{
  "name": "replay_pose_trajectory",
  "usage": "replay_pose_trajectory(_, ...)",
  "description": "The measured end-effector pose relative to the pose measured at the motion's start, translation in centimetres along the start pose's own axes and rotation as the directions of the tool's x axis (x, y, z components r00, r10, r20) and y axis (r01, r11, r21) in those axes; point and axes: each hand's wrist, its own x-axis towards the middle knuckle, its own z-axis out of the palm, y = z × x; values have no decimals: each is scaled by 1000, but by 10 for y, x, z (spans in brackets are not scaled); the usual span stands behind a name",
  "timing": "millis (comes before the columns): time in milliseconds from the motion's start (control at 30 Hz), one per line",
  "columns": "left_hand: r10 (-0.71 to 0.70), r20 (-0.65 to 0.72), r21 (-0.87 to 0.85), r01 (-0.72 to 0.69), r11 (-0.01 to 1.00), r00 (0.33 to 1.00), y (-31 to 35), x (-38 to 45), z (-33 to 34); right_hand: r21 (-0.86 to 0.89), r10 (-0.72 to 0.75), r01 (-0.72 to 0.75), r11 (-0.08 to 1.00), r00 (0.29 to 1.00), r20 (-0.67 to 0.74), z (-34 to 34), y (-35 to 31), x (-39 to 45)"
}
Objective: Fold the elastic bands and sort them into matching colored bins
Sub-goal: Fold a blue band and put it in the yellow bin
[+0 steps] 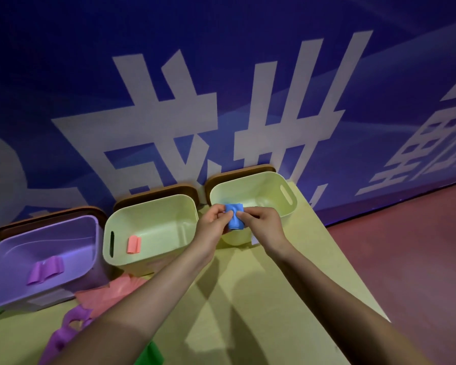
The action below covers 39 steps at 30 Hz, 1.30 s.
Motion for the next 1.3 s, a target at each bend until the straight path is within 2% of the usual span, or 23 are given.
replay_pose_trajectory(100, -50, 12, 7, 50, 999, 999, -3, 26, 5, 2, 60, -60, 998, 997, 50, -10, 6, 27)
replay_pose_trajectory(167, 24, 35, 242, -32, 970, 999, -6, 46, 4, -49, 79, -74, 996, 993, 93, -14, 12, 48)
replay_pose_trajectory(200, 79, 61, 413, -97, 905, 995, -9, 56, 2, -99, 77, -67, 993, 992, 103, -14, 17, 60)
replay_pose_trajectory(267, 171, 61, 686, -166, 709, 983, -16, 73, -4, -217, 61, -34, 976, 991, 117, -14, 27, 85)
replay_pose_trajectory(333, 259, 4, 790, -162, 591, 966, -24, 85, -12, -309, 73, -30, 950, 989, 127, -12, 37, 109)
replay_pose_trajectory(367, 279, -34, 803, -140, 580, 960, -28, 89, -15, -346, 100, -52, 937, 988, 121, -11, 43, 121)
replay_pose_trajectory(467, 244, -139, 739, -64, 671, 960, -34, 97, -19, -484, 171, -98, 870, 979, 110, -6, 66, 151)
replay_pose_trajectory(533, 241, -174, 717, -45, 696, 955, -36, 102, -22, -606, 200, -93, 790, 973, 112, -1, 79, 166)
replay_pose_trajectory(633, 235, -162, 729, -44, 683, 958, -37, 111, -28, -716, 283, -134, 685, 955, 92, 8, 91, 181)
replay_pose_trajectory(733, 177, -125, 732, -30, 681, 976, -37, 118, -34, -759, 348, -175, 627, 935, 72, 16, 100, 189)
replay_pose_trajectory(900, 148, -109, 706, -29, 708, 983, -40, 121, -37, -764, 389, -195, 615, 918, 79, 22, 107, 196)
replay_pose_trajectory(1033, 158, -107, 716, -34, 697, 982, -42, 123, -37, -724, 432, -211, 656, 892, 132, 26, 114, 197)
replay_pose_trajectory(1300, 172, -95, 729, -49, 683, 981, -44, 121, -36, -727, 357, -180, 663, 929, 96, 25, 118, 198)
